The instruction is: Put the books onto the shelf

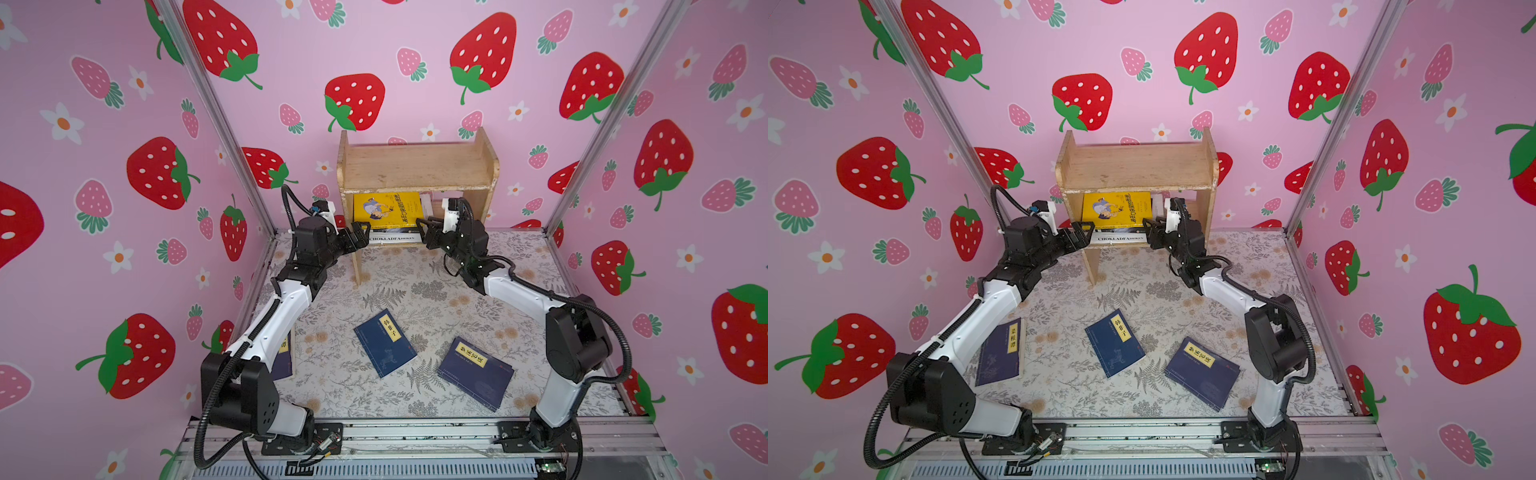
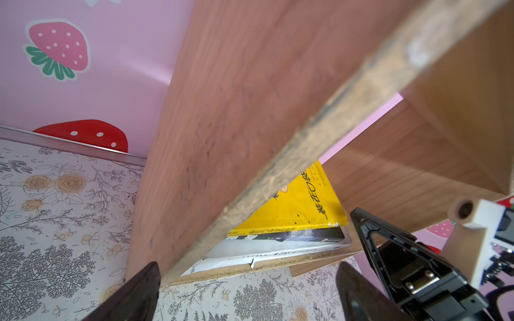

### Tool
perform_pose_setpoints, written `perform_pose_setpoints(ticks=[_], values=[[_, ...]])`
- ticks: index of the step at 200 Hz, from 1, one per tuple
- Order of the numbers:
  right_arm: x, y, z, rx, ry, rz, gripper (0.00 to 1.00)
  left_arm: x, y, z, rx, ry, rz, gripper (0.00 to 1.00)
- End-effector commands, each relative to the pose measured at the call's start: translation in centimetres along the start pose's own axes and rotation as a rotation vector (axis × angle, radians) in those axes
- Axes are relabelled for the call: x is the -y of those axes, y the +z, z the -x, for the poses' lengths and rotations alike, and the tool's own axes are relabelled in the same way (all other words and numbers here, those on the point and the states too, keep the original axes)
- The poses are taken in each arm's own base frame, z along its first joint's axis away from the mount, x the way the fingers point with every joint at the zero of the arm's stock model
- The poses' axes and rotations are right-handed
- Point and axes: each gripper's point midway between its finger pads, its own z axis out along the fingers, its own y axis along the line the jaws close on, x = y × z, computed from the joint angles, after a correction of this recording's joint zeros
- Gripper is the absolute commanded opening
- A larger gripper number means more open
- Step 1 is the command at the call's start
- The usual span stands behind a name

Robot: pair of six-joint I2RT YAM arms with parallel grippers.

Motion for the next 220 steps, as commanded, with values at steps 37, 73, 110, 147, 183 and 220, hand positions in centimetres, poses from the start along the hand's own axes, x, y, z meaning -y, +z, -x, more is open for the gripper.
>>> perform_pose_setpoints(ticks=[37, 73, 110, 147, 183, 220], values=[[-1.0, 0.7, 4.0, 0.084, 0.039, 0.021, 0.51, 1.0, 0.4, 1.7, 0.040, 0.000, -0.045, 1.00], [-0.6, 1.5, 3.2, 0.025, 0.097, -0.002, 0.50, 1.3, 0.7, 1.8, 0.036, 0.001, -0.061, 0.99], [0.0, 1.8, 2.1, 0.000, 0.176, -0.020, 0.48, 1.5, 1.0, 1.8, 0.037, -0.004, -0.078, 0.99], [-0.6, 2.4, 1.2, -0.015, 0.214, 0.025, 0.45, 1.6, 1.2, 1.7, 0.033, -0.009, -0.090, 0.99], [-1.3, 2.7, 1.0, -0.020, 0.237, 0.076, 0.44, 1.7, 1.3, 1.8, 0.035, -0.010, -0.096, 0.99], [-2.1, 2.2, 1.4, -0.007, 0.223, 0.111, 0.38, 1.6, 1.5, 1.7, 0.031, -0.017, -0.102, 1.00]])
